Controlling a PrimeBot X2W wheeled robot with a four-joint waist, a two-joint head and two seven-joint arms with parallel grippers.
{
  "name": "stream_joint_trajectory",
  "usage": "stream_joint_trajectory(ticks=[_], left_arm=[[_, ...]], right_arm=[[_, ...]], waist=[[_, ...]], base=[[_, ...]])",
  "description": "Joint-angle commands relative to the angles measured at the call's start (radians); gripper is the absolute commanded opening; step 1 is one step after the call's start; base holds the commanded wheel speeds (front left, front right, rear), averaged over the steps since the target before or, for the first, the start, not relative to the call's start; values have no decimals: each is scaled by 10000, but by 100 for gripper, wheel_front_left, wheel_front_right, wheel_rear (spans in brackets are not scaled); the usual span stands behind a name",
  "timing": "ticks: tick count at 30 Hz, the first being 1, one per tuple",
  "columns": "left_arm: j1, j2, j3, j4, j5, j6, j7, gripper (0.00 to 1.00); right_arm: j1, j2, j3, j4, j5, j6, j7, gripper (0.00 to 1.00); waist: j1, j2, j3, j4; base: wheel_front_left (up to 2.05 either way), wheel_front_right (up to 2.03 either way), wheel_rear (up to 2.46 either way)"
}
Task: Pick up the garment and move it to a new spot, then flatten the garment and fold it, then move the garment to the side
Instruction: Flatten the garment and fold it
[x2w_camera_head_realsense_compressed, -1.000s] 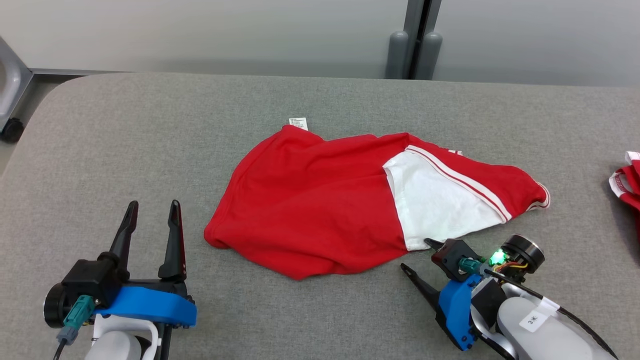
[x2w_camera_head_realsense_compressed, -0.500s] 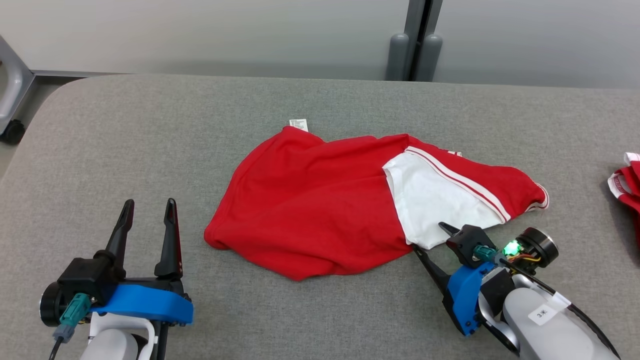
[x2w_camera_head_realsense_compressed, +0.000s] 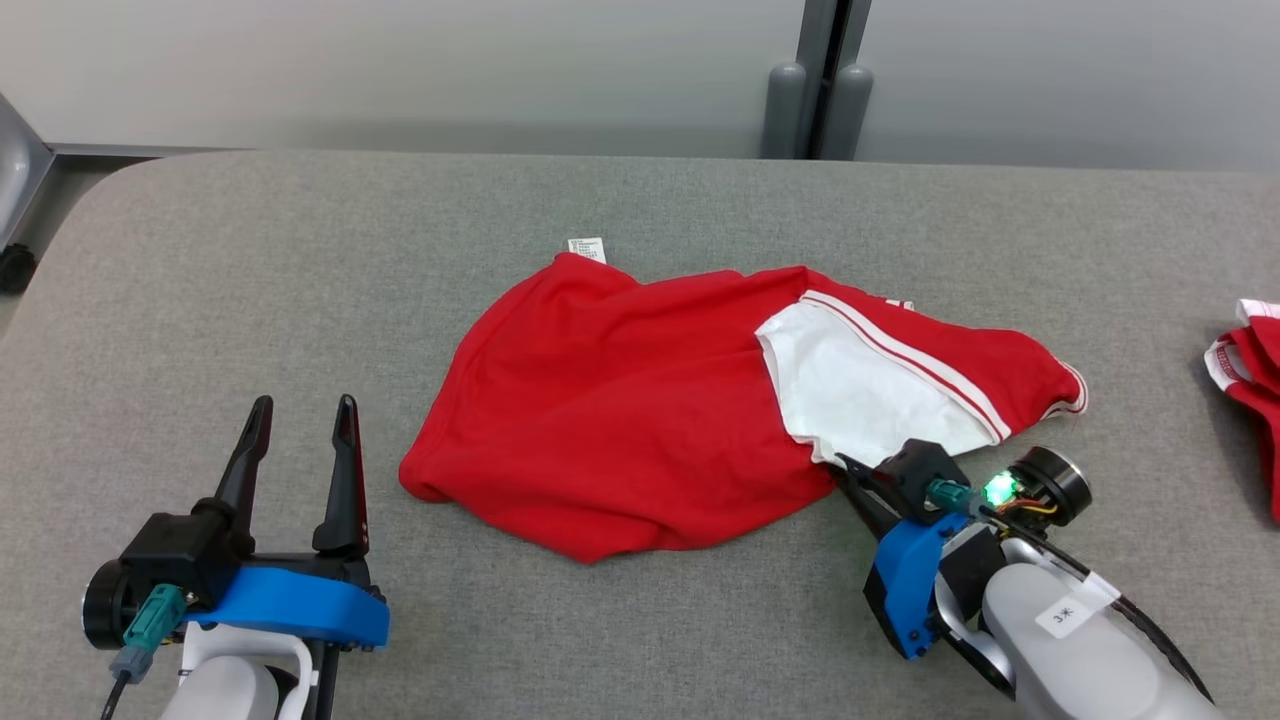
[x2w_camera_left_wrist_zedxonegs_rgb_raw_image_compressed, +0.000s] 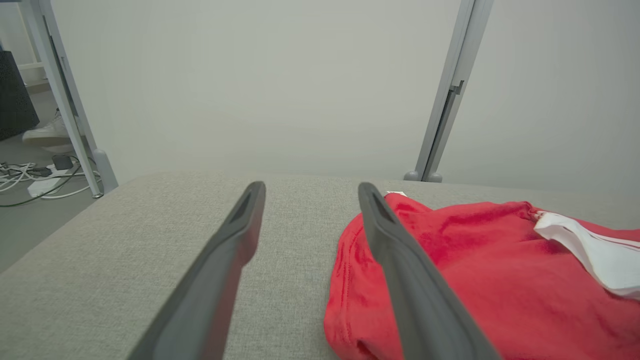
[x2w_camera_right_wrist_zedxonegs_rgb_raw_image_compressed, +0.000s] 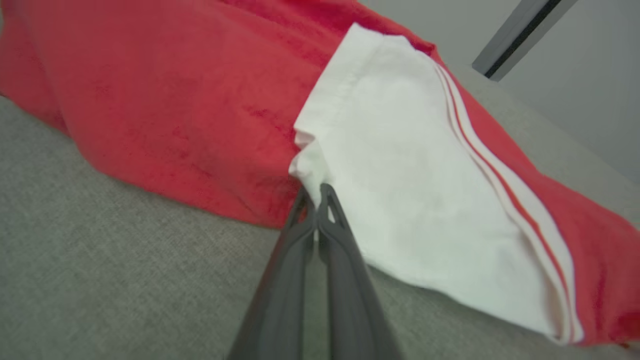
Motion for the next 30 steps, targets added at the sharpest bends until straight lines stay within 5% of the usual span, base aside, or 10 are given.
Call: stream_joint_trajectory(ticks=[1,16,17,18,25,30], left_arm=[[-22,79,16,19,6,37,-57,100],[482,164,279,-146,-182,204,-55,100],[477,151,270,-136,-186,194,-54,100],[482,136,264,-128,-191,194,-56,100],[511,90,220,-104,-172,237,-56,100],[560,76,219,-132,-192,242,-57,100]], right_arm=[[20,-25,-155,-47,112,2,-81,0],[3820,-2051,-1805,-4309,1768,2,2271,0],[4117,-2076,-2017,-4576,1845,3,2494,45],[4341,-2058,-2254,-4819,1867,2,2723,100],[5737,-1592,-4160,-6400,1600,3,3952,100],[6010,-233,-5762,-7358,1350,5,3695,100]], waist=[[0,0,-85,-19],[0,0,-536,-805],[0,0,-558,-870],[0,0,-582,-931],[0,0,-663,-1174],[0,0,-711,-1262]], base=[[0,0,0],[0,0,0],[0,0,0],[0,0,0],[0,0,0],[0,0,0]])
